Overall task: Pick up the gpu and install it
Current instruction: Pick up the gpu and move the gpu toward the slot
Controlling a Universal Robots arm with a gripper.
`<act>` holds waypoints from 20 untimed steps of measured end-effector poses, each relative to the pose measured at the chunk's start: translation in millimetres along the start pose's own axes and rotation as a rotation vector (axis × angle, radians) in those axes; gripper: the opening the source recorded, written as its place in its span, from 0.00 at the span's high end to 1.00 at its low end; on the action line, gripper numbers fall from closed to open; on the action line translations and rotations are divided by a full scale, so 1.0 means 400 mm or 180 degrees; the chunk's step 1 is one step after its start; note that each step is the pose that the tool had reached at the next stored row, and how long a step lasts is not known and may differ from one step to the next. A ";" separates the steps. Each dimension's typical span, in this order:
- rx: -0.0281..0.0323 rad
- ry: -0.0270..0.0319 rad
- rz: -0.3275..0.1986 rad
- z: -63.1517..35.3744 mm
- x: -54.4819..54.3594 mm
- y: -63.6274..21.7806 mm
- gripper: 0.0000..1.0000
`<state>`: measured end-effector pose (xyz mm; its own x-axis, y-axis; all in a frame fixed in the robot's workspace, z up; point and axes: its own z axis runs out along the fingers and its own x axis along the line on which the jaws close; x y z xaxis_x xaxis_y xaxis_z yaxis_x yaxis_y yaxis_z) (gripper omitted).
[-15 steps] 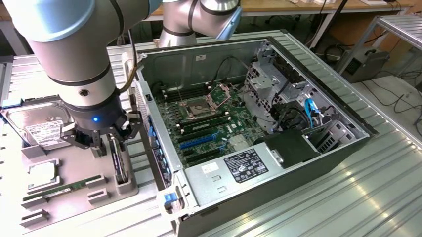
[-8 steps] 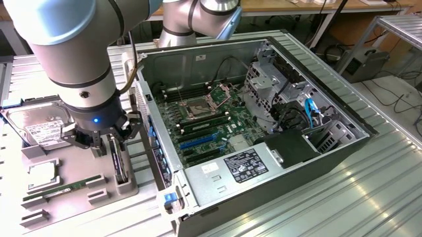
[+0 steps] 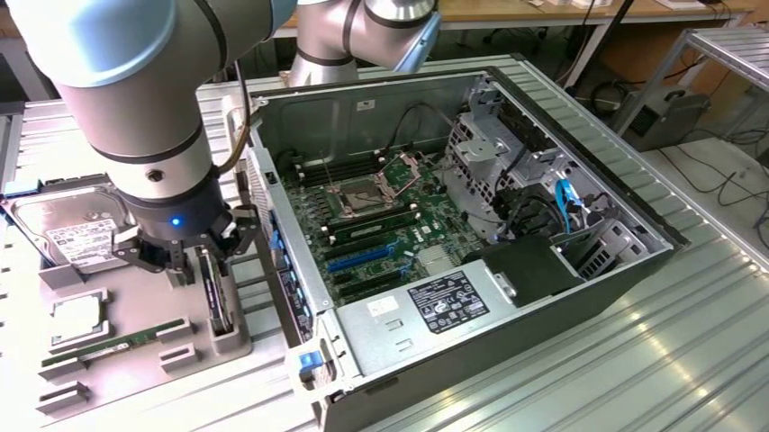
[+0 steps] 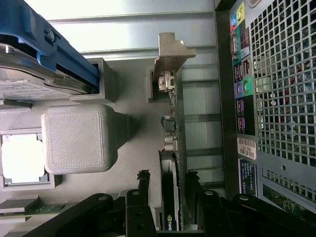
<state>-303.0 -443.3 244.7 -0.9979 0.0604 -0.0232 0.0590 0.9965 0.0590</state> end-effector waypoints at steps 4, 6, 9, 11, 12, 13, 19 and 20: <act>0.0000 0.0000 0.0000 0.001 0.000 0.000 0.66; 0.0000 0.0000 0.0000 0.001 0.000 0.000 0.72; 0.0000 0.0000 -0.0001 0.001 0.000 0.000 0.74; -0.0001 0.0001 -0.0022 0.001 0.000 -0.001 0.74; -0.0002 0.0003 -0.0060 0.001 0.000 -0.001 0.74; -0.0002 0.0004 -0.0080 0.001 0.000 -0.001 0.74; -0.0003 0.0006 -0.0100 0.001 0.000 -0.001 0.74; -0.0002 0.0006 -0.0100 0.001 0.000 -0.001 0.74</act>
<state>-303.0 -443.6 244.4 -0.9993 0.0290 -0.0232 0.0276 0.9979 0.0590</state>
